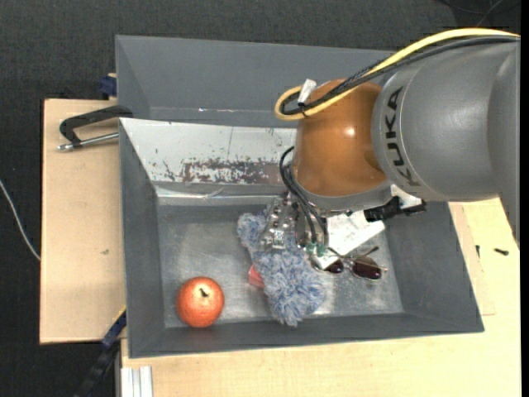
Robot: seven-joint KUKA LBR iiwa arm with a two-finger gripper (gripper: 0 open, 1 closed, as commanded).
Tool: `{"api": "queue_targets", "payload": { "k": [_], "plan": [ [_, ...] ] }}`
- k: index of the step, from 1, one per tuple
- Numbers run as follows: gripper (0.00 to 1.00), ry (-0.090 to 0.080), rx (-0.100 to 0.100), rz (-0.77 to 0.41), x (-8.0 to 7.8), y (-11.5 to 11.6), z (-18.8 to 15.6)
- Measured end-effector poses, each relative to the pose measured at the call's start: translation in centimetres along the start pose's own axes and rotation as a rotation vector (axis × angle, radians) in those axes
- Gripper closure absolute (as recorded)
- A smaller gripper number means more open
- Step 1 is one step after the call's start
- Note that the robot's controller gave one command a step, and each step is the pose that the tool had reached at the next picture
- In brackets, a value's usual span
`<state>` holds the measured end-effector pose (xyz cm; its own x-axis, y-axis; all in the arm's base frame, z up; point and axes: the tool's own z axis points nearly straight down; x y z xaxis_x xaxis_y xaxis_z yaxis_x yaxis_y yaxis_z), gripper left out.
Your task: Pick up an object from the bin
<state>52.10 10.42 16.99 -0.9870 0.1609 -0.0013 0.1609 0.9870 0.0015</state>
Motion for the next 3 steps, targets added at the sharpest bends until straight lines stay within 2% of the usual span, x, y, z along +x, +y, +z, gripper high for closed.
{"api": "queue_targets", "payload": {
  "k": [1,2,3],
  "plan": [
    [0.00,-0.002,-0.004,0.020,-0.2,0.3,9.7],
    [0.00,-0.006,-0.006,0.022,-0.2,0.4,9.7],
    [1.00,-0.003,-0.001,-0.028,-1.4,-5.6,8.0]
  ]
}}
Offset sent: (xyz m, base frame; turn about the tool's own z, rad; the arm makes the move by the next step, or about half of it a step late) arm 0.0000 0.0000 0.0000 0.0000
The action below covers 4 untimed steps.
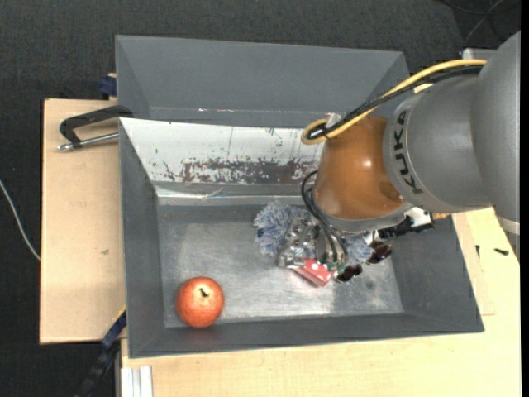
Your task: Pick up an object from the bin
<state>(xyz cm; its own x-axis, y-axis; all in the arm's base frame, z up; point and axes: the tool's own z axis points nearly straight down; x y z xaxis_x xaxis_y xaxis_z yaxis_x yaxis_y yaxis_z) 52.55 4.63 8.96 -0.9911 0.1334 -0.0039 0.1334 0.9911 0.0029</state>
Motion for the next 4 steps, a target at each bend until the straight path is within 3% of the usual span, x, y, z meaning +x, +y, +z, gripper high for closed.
{"api": "queue_targets", "payload": {
  "k": [1,2,3,4],
  "plan": [
    [1.00,0.000,0.000,0.000,0.0,0.0,0.0],
    [1.00,0.003,0.001,0.019,0.2,-0.3,-3.0],
    [0.00,-0.003,0.000,0.019,-0.1,-0.2,-8.2],
    [0.00,0.002,0.001,0.017,0.0,-0.2,-7.7]
  ]
}}
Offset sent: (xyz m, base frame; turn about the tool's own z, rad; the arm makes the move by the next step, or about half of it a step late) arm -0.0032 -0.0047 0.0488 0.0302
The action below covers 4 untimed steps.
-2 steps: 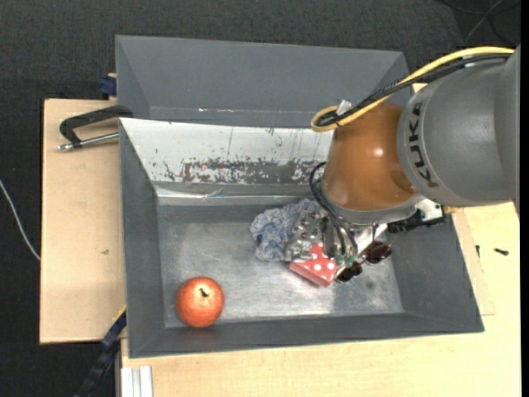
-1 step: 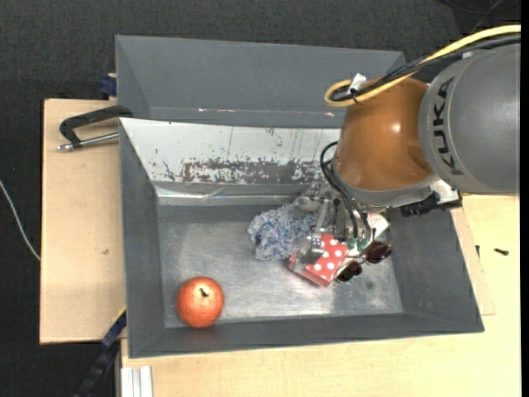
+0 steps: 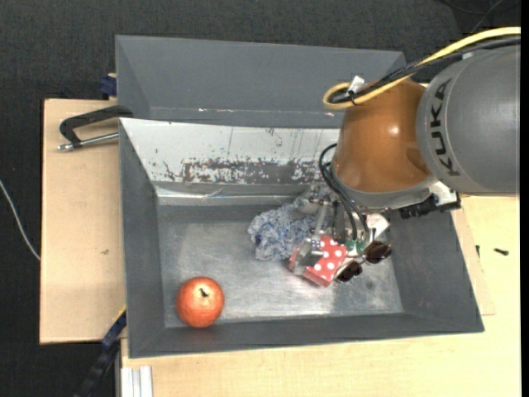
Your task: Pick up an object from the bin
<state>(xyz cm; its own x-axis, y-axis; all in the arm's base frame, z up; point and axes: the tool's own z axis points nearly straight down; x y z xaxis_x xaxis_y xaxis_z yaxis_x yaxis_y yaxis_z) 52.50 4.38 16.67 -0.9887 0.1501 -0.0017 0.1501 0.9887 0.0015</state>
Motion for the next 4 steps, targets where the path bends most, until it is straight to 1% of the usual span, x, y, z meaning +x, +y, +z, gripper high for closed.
{"api": "queue_targets", "payload": {
  "k": [1,2,3,4],
  "plan": [
    [0.00,-0.013,-0.004,0.039,-4.0,0.9,4.9],
    [1.00,-0.002,-0.002,-0.180,-6.7,-0.7,9.2],
    [1.00,-0.002,-0.002,-0.180,-6.7,-0.7,9.2],
    [1.00,-0.008,-0.001,-0.228,-6.2,0.9,-6.4]
  ]
}}
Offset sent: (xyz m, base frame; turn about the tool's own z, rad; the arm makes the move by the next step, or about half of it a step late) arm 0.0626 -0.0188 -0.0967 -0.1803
